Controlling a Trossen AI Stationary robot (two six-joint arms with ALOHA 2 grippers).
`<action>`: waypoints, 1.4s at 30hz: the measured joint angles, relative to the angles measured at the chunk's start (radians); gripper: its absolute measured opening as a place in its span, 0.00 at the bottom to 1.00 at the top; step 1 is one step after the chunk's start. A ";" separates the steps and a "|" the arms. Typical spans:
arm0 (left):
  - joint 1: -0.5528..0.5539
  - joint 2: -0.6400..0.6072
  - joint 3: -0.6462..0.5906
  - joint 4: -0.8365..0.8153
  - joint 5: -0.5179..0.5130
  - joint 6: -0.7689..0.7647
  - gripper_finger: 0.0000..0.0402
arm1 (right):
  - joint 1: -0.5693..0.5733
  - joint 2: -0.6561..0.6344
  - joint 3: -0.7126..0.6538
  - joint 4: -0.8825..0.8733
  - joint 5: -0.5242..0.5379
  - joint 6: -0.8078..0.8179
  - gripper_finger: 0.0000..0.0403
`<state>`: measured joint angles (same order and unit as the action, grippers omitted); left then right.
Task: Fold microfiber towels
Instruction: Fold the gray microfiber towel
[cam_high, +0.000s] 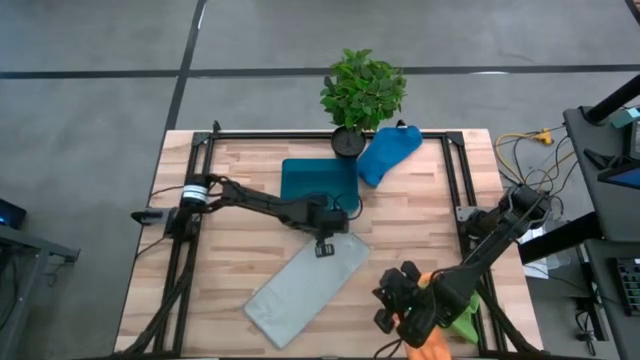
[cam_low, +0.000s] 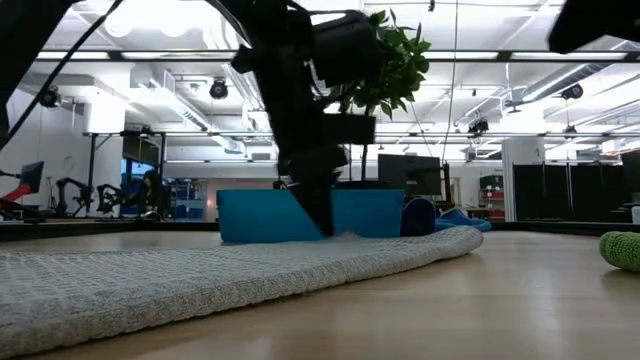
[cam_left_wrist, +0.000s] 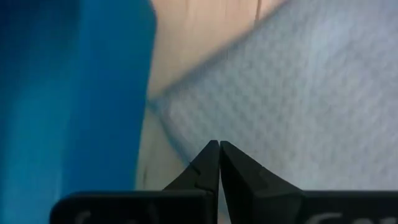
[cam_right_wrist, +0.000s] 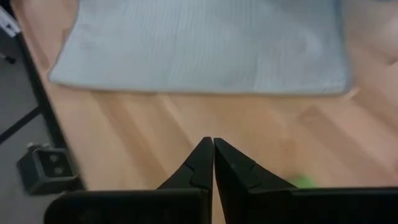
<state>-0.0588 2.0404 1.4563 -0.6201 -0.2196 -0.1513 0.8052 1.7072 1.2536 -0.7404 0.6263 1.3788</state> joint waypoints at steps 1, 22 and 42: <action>-0.003 -0.002 -0.005 -0.034 0.000 0.000 0.00 | 0.000 0.000 0.002 0.002 0.016 -0.008 0.02; -0.168 -0.003 -0.068 0.178 -0.041 -0.018 0.00 | -0.018 -0.001 0.025 -0.012 0.056 -0.009 0.02; -0.211 -0.119 -0.073 -0.210 -0.257 -0.461 0.00 | -0.037 0.001 0.037 -0.012 0.057 -0.072 0.02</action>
<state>-0.2696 1.9214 1.3829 -0.8301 -0.4763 -0.6125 0.7679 1.7081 1.2907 -0.7525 0.6833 1.3070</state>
